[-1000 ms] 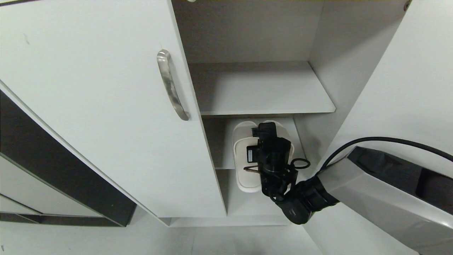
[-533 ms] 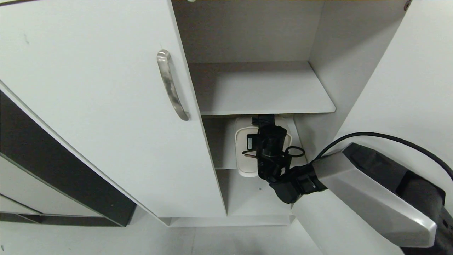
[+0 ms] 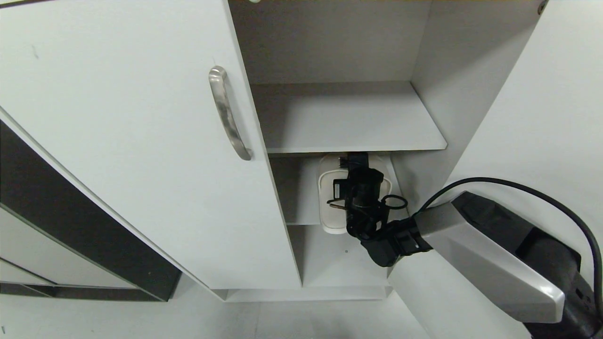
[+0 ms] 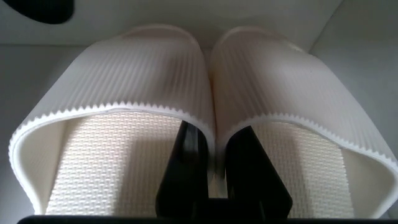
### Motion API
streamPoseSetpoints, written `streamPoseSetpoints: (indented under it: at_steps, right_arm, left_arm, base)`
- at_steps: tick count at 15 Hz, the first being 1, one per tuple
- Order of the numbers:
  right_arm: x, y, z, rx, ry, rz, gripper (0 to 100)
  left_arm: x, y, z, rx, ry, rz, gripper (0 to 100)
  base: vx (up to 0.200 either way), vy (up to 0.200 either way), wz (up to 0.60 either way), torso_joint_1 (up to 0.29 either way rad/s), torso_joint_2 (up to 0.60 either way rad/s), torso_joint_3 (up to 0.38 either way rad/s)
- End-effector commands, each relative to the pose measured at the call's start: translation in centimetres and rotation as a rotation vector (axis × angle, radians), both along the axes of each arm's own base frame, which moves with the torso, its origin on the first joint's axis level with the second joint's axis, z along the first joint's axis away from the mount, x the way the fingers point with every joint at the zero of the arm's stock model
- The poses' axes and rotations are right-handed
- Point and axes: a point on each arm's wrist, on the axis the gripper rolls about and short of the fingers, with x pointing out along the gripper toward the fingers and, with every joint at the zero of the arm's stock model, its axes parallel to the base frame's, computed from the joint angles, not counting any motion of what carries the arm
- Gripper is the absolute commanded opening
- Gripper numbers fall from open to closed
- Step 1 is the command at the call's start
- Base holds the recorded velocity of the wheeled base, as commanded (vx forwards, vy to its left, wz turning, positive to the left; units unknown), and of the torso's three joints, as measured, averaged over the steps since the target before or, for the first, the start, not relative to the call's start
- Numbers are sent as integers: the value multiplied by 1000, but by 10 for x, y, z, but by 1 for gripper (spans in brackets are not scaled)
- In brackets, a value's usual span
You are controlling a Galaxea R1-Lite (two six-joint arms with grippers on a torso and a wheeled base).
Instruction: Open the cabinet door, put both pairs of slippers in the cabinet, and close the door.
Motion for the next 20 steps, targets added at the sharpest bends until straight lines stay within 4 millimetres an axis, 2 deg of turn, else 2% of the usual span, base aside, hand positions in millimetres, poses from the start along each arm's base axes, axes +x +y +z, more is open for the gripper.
streamPoseSetpoints:
  at_steps: [1,6,7,11,13,15,17,20]
  right_arm:
    - [1,-1,-3,-2,4,-2,0]
    - [4,-3,-7,-8,11,-9,0]
    - [4,-3,-7,-7,10,-9,100]
    - [2,-3,-11,-18,24,-7,100]
    - [-15,-6,-3,-30,42,5,100]
    - [-37,-8,8,-24,34,32,100]
    - [-76,-9,17,-24,30,84,100]
    - [-135,-16,14,-57,61,175,100]
  left_arm:
    - [0,0,0,-1,1,1,0]
    - [0,0,0,0,1,1,0]
    - [0,0,0,0,0,2,0]
    - [0,0,0,0,1,2,0]
    - [0,0,0,-1,1,1,0]
    - [0,0,0,0,1,1,0]
    - [0,0,0,-1,1,2,0]
    - [0,0,0,-1,1,2,0]
  base:
    - [0,0,0,0,0,0]
    - [0,0,0,0,0,0]
    - [0,0,0,0,0,0]
    - [0,0,0,0,0,0]
    - [0,0,0,0,0,0]
    - [0,0,0,0,0,0]
    - [0,0,0,0,0,0]
    - [0,0,0,0,0,0]
